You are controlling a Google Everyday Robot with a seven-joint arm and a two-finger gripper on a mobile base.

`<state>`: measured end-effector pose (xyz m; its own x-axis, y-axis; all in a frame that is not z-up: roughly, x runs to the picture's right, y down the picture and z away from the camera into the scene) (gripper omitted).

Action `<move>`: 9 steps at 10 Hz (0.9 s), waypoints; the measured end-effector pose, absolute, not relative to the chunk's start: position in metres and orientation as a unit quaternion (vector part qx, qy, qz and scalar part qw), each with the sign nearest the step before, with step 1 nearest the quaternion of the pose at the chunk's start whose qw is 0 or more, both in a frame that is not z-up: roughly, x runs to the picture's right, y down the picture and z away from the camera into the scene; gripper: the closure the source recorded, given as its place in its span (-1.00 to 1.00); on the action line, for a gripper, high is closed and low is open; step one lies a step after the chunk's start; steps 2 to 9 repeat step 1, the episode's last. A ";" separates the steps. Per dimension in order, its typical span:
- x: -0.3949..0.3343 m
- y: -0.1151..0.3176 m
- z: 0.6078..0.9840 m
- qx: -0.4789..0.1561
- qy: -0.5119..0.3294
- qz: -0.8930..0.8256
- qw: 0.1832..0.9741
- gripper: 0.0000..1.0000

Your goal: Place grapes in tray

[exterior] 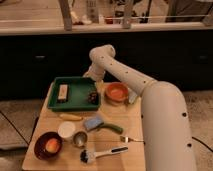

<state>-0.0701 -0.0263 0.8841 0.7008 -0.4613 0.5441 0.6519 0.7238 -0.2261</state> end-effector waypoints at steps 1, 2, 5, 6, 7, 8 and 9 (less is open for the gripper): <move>-0.070 -0.026 0.884 -0.206 -0.232 -0.310 0.899 -0.60; -0.070 -0.026 0.884 -0.206 -0.232 -0.310 0.899 -0.60; -0.070 -0.026 0.884 -0.206 -0.232 -0.310 0.899 -0.60; -0.070 -0.026 0.884 -0.206 -0.232 -0.310 0.899 -0.60; -0.070 -0.026 0.884 -0.206 -0.232 -0.310 0.899 -0.60; -0.070 -0.026 0.884 -0.206 -0.232 -0.310 0.899 -0.60; -0.070 -0.026 0.884 -0.206 -0.232 -0.310 0.899 -0.60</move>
